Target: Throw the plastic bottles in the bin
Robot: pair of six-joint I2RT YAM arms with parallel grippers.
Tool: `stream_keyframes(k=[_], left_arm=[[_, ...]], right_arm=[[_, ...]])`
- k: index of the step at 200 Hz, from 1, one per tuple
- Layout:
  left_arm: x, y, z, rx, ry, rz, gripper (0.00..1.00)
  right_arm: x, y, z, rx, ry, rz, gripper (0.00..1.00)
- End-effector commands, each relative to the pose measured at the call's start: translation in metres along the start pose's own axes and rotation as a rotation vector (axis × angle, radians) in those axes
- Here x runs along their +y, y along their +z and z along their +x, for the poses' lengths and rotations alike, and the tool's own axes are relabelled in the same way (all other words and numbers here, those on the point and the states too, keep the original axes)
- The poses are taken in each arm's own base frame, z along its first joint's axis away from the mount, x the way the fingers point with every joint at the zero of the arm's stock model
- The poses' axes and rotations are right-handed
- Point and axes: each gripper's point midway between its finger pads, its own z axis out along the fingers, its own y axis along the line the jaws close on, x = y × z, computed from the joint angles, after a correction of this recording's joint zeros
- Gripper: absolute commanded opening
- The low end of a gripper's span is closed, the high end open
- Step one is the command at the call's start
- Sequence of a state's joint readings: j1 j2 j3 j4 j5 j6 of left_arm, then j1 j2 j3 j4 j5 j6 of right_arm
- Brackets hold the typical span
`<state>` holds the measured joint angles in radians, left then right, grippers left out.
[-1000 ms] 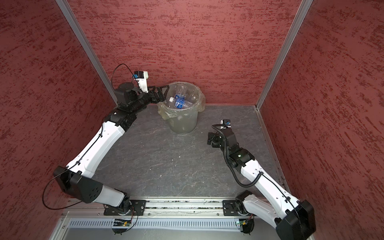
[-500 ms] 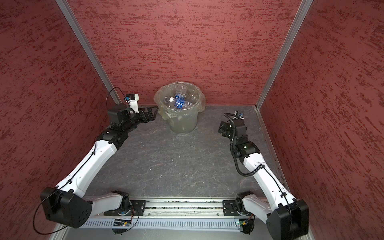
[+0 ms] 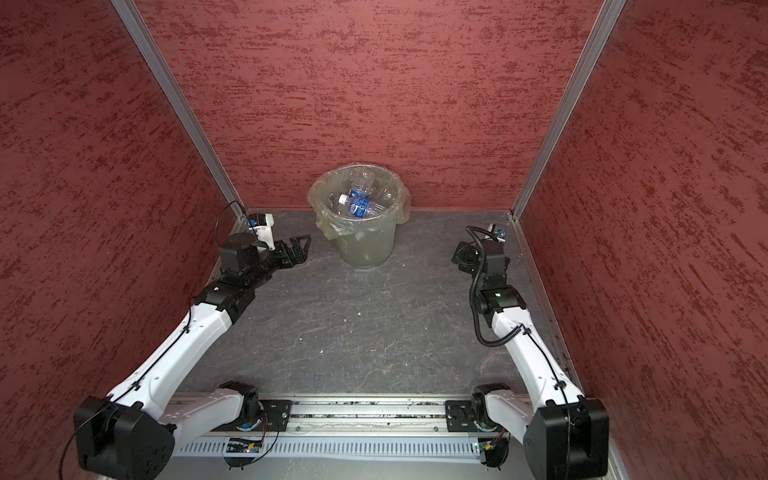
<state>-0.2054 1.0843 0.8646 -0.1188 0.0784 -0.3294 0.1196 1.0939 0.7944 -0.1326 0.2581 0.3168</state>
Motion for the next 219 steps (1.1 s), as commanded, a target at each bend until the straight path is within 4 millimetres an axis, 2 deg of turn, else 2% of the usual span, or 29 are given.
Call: stream_keyframes(k=[1,37,60,75,123,182,187,219], left_arm=[[0.026,-0.006,-0.002,-0.083,-0.033,-0.110,0.99],[0.046,-0.010,0.019,-0.091,-0.002,-0.174,1.00],[0.037,-0.001,0.035,-0.051,0.166,-0.105,0.99],[0.047,-0.002,0.042,-0.051,0.218,-0.170,0.99],[0.076,-0.011,0.058,-0.134,0.364,-0.294,0.99],[0.098,0.012,0.081,-0.116,0.390,-0.303,1.00],[0.096,0.013,0.076,-0.146,0.389,-0.290,0.99],[0.101,0.023,0.084,-0.144,0.397,-0.252,0.99]], right_arm=[[-0.008,-0.001,-0.006,-0.099,-0.018,0.015,0.99],[-0.019,-0.005,0.005,-0.181,-0.044,0.021,0.99],[-0.025,0.004,0.018,-0.136,-0.087,0.062,0.99],[-0.033,0.008,0.028,-0.125,-0.098,0.096,0.99],[-0.028,0.007,0.033,-0.196,-0.162,0.039,0.99],[-0.029,0.019,0.048,-0.227,-0.211,0.028,0.99],[-0.029,0.021,0.050,-0.225,-0.217,0.030,0.99],[-0.030,0.027,0.064,-0.245,-0.249,0.015,0.99]])
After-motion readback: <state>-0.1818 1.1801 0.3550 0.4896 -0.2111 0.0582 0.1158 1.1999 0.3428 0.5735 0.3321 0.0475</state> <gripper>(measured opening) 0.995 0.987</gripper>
